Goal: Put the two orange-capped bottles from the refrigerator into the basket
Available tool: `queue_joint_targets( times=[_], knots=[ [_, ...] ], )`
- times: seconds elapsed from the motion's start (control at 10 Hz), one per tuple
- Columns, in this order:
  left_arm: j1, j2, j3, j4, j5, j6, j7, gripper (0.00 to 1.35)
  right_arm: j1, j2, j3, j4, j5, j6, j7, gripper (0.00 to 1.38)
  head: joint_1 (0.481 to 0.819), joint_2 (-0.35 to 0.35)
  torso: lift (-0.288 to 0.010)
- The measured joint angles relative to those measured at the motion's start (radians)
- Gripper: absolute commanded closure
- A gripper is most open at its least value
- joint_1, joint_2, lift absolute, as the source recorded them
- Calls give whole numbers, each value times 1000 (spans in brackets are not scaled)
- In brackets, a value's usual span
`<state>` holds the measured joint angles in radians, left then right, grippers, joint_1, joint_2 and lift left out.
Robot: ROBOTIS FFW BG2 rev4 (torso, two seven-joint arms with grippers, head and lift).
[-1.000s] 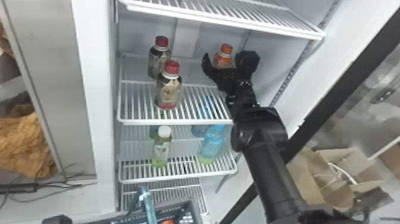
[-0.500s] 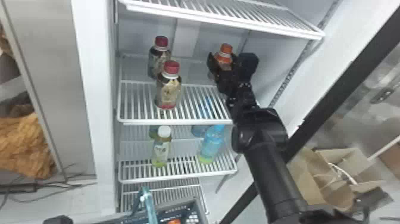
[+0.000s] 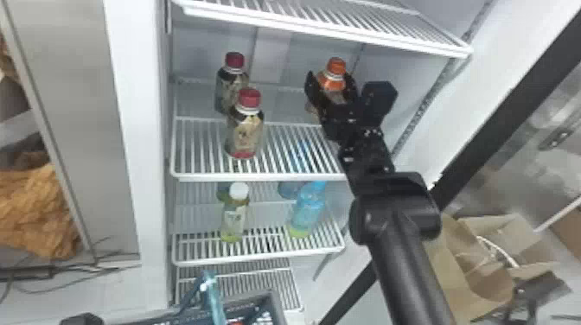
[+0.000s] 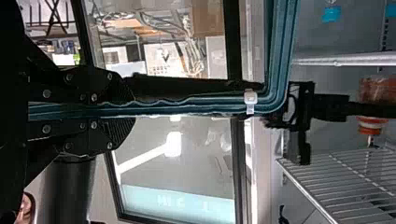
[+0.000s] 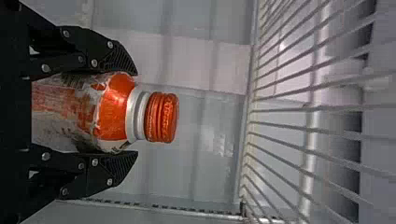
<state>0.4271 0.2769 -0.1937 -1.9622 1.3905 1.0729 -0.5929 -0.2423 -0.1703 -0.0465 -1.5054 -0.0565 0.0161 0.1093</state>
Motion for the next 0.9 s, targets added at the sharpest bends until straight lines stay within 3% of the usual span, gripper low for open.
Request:
queue_joint_targets(
  times=[0.4, 0.9],
  knots=[
    [3, -2, 4, 0, -3, -3, -2, 1207, 266, 2, -16, -377, -75, 124, 40, 884, 695, -350, -40],
    [4, -5, 1, 0, -5, -3, -4, 1207, 663, 3, -34, -956, -253, 432, 79, 883, 695, -350, -40]
  ],
)
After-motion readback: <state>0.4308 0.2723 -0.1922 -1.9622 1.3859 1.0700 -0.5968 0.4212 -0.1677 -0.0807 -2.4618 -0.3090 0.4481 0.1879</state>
